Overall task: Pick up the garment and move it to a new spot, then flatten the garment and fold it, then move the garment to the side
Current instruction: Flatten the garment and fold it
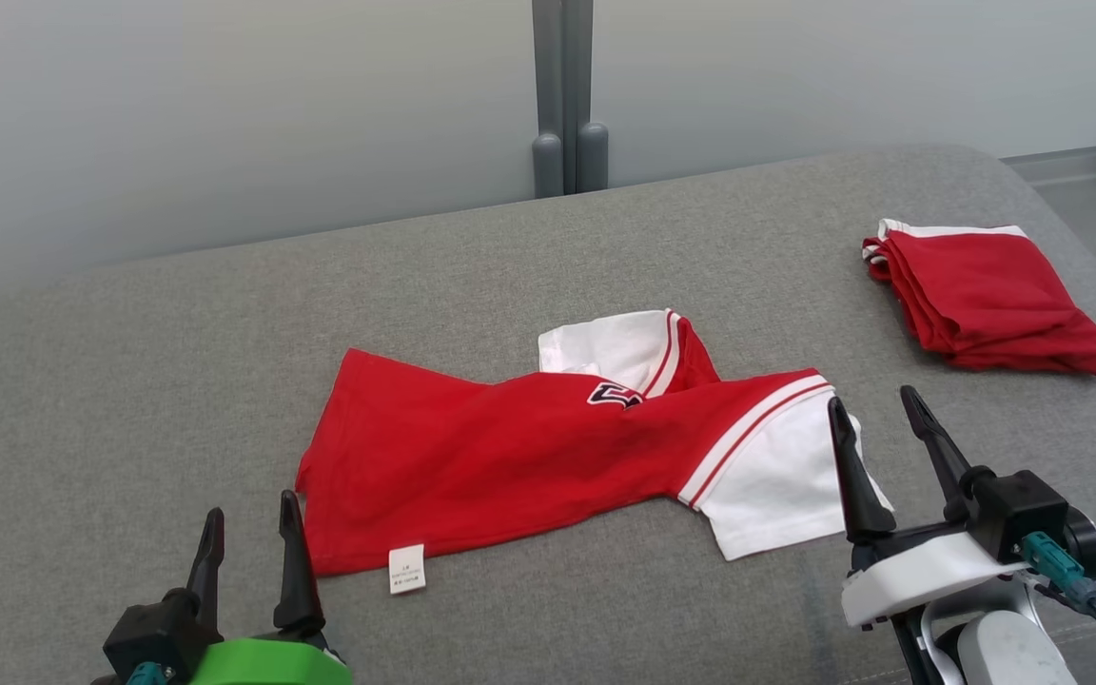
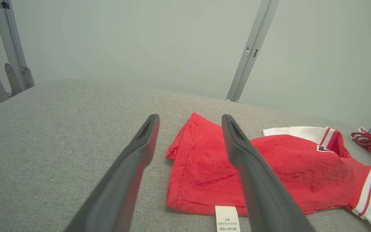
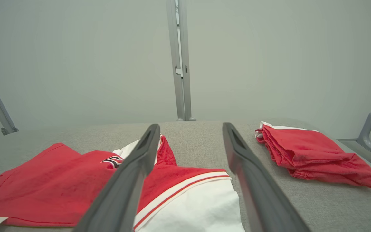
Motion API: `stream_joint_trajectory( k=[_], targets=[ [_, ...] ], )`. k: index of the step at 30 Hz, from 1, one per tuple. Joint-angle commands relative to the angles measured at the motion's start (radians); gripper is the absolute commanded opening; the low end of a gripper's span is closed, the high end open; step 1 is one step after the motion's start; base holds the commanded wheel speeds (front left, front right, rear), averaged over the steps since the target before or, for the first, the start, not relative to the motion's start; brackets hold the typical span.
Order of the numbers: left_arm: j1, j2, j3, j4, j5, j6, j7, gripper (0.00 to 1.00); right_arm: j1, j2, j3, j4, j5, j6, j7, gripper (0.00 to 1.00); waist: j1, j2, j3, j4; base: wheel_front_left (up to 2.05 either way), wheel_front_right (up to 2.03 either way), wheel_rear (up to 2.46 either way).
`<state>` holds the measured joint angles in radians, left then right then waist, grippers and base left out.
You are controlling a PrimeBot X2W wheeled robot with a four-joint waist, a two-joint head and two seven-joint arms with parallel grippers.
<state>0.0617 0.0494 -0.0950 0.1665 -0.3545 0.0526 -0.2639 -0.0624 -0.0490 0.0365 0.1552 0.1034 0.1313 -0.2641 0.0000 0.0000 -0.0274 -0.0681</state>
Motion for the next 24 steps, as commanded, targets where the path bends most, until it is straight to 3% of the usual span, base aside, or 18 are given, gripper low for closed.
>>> stream_joint_trajectory(
  k=[1,10,15,24],
  targets=[
    [0.007,0.002,0.002,0.0,0.01,-0.003,0.0,1.0,0.001,-0.003,-0.005,0.003,-0.003,-0.001,0.004,1.0,0.0,0.0,0.001,0.0,0.0,0.0,0.0],
    [-0.003,0.002,-0.015,0.007,0.019,-0.005,0.0,1.0,0.012,-0.003,-0.105,0.101,0.046,-0.001,0.05,1.0,0.0,0.0,0.019,0.008,0.0,0.0,0.0],
    [-0.024,0.002,-0.022,0.016,0.028,-0.01,0.0,1.0,-0.022,-0.003,-0.184,0.258,0.07,-0.001,0.073,1.0,0.0,0.0,0.053,0.024,0.0,0.0,0.0],
    [-0.057,0.002,-0.019,0.023,0.042,-0.017,0.0,1.0,-0.146,-0.003,-0.238,0.492,0.088,-0.001,0.064,1.0,0.0,0.0,0.111,0.052,0.0,0.0,0.0]
  ],
)
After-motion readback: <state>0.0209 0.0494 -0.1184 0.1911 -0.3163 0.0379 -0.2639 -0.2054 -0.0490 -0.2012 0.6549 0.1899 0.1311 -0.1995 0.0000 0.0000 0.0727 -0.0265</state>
